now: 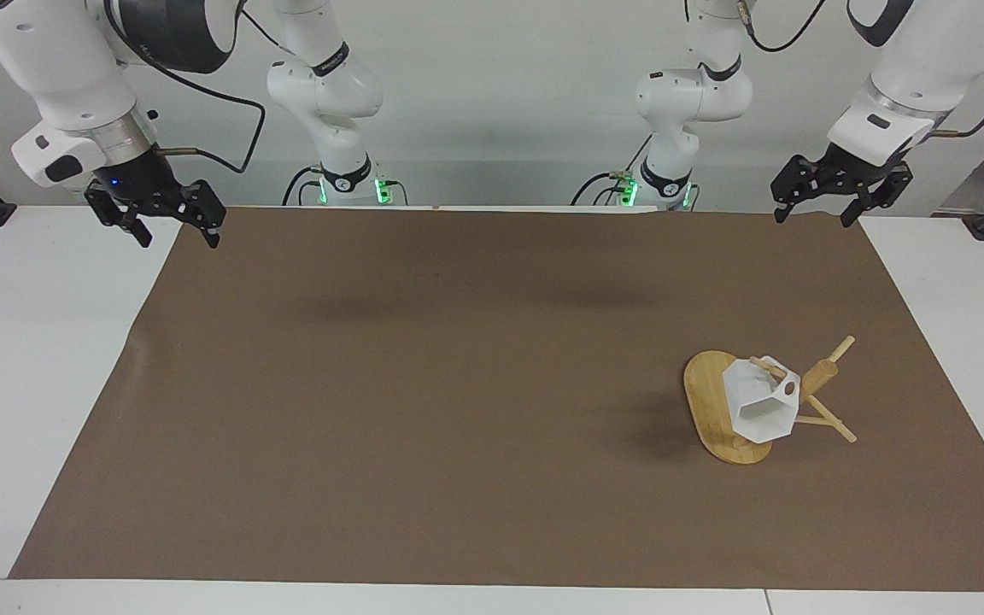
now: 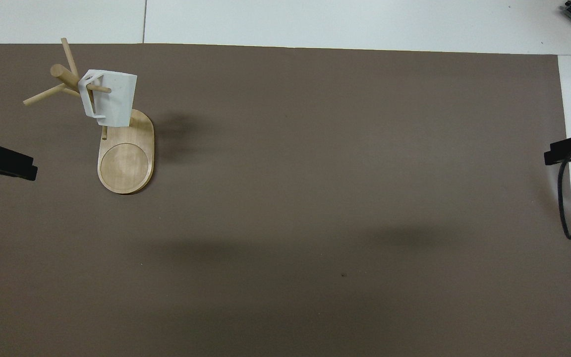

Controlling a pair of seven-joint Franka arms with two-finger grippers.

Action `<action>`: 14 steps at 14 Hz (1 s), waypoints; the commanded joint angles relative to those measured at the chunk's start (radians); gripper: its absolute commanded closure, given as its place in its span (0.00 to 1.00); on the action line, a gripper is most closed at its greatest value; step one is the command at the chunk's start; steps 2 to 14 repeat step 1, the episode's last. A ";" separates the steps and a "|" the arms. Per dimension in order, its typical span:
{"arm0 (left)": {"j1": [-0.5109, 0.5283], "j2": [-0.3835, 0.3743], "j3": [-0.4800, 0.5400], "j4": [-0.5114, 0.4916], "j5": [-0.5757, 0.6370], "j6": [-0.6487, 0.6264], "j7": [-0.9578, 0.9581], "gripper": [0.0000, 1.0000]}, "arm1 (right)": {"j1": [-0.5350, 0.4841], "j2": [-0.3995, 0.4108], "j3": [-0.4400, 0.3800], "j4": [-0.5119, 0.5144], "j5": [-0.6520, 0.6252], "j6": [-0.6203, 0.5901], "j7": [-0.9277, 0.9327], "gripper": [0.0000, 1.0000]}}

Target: Hang cup on rack

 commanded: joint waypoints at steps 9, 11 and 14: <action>0.010 0.005 0.000 0.013 -0.015 -0.005 0.017 0.00 | -0.003 -0.021 0.009 -0.022 0.007 -0.007 0.011 0.00; 0.010 0.005 0.000 0.013 -0.015 -0.005 0.017 0.00 | -0.003 -0.021 0.009 -0.022 0.007 -0.007 0.011 0.00; 0.010 0.005 0.000 0.013 -0.015 -0.005 0.017 0.00 | -0.003 -0.021 0.009 -0.022 0.007 -0.007 0.011 0.00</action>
